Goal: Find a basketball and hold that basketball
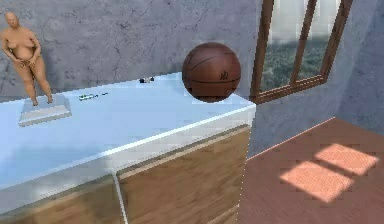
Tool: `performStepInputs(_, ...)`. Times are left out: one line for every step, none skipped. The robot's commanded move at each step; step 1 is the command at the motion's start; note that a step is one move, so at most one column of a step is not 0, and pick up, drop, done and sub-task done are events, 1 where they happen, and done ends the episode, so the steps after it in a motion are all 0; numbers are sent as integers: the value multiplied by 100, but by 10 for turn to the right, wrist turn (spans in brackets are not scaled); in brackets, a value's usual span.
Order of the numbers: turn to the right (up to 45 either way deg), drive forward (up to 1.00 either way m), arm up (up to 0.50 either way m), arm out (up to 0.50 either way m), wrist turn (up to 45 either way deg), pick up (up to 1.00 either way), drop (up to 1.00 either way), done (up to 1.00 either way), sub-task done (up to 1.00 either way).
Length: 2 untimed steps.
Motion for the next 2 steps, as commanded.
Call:
performStepInputs(150, 0, 0, 0, 0, 0, 0, 0, 0)
performStepInputs(0, 45, 0, 0, 0, 0, 0, 0, 0)
